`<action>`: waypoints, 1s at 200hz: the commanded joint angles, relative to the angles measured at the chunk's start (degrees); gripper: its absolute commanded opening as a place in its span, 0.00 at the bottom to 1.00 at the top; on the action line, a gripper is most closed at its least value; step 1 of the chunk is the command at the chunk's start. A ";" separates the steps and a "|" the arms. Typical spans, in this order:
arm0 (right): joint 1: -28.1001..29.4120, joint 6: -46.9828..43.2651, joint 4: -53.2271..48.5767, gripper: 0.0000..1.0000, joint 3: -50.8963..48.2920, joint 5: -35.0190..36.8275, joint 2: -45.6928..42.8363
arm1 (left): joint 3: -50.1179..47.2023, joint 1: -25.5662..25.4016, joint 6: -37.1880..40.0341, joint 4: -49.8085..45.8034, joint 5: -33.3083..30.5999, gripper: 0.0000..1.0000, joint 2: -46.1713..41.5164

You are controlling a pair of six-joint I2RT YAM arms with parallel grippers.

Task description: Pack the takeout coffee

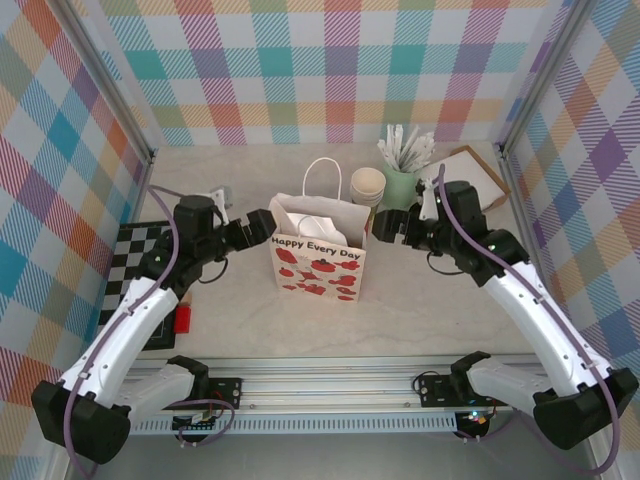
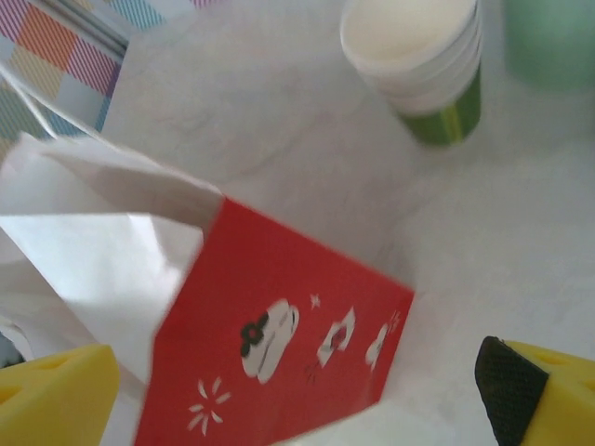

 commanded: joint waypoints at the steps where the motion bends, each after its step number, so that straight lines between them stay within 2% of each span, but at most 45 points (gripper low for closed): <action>1: -1.65 12.20 9.02 1.00 -4.75 -13.69 -0.33 | -2.95 0.61 -6.08 2.52 1.44 1.00 -3.03; 32: -2.09 15.50 18.76 1.00 -6.62 -25.95 5.06 | -6.37 0.56 -8.25 13.23 11.73 1.00 -2.41; 96: -2.10 15.15 25.38 1.00 -0.97 -32.08 13.12 | -7.47 -0.24 -9.33 19.98 17.99 1.00 -0.70; 161: -2.03 15.69 30.83 1.00 4.02 -34.68 20.03 | -7.39 -3.18 -11.22 23.07 16.30 1.00 1.85; 200: -2.01 14.08 30.52 1.00 7.26 -33.40 22.41 | -8.03 -4.11 -10.21 22.95 11.20 1.00 1.27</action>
